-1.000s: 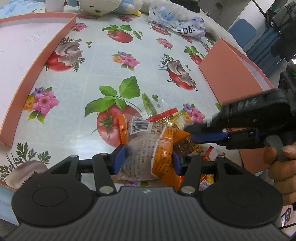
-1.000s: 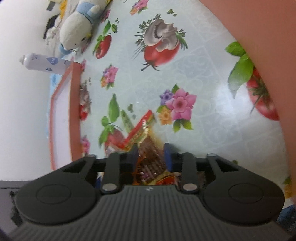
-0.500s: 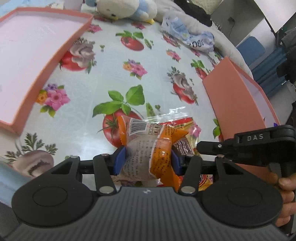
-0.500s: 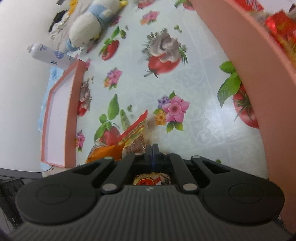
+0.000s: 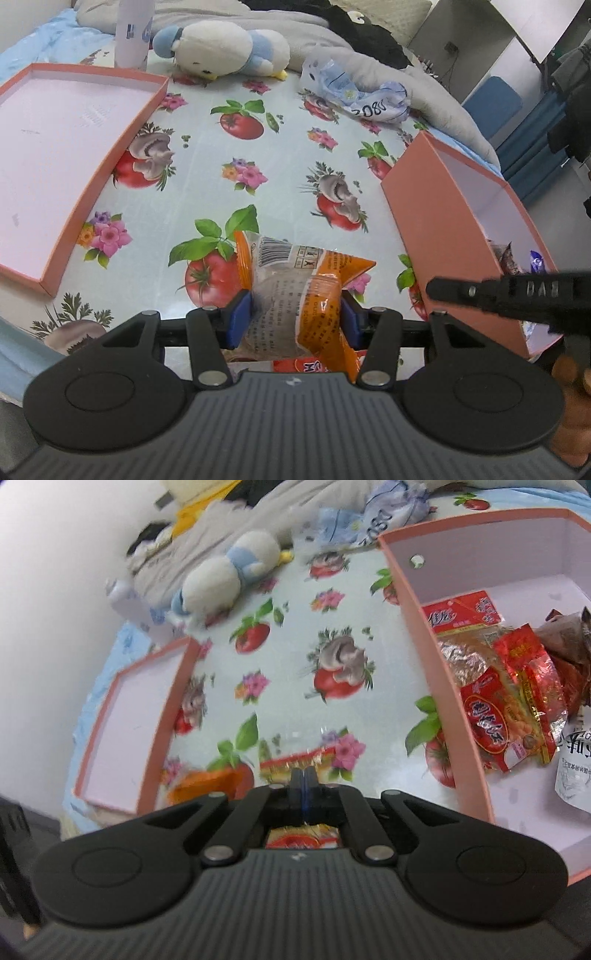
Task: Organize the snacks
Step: 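Carry the bread bag and brown strip pack toward the larger pink box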
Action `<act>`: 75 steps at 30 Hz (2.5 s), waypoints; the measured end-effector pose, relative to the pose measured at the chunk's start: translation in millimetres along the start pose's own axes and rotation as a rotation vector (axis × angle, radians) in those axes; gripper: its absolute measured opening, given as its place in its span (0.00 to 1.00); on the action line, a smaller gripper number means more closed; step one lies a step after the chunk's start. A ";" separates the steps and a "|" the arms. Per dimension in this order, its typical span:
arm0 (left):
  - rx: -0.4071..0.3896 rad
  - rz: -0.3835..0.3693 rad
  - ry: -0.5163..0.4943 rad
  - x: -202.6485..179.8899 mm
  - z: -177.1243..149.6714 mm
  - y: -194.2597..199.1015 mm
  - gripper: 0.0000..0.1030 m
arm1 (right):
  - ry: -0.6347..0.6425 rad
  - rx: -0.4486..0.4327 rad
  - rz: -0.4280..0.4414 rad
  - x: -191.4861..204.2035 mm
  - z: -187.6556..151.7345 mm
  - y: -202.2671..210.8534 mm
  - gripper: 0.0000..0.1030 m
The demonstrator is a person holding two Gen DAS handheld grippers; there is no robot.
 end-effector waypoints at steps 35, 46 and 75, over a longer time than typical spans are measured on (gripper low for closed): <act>0.071 -0.015 -0.070 22.7 -17.5 -57.8 0.55 | -0.405 0.107 0.181 -22.3 -40.3 -81.0 0.09; 0.057 0.002 -0.019 19.3 -8.1 -22.1 0.54 | -0.170 0.048 0.104 -3.7 -25.3 -33.2 0.03; -0.144 -0.038 -0.096 -90.8 -35.1 138.7 0.54 | 0.039 -0.297 -0.027 24.5 -68.8 166.6 0.03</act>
Point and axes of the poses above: each gripper's, at about its wrist camera, not at the fingertips, and y roughly against the way its jaws point, x to its left, z to its top, the point moved 10 cm from there along -y, roughly the way its jaws point, and after that the axes turned 11 degrees about x, right-handed, at the moved point
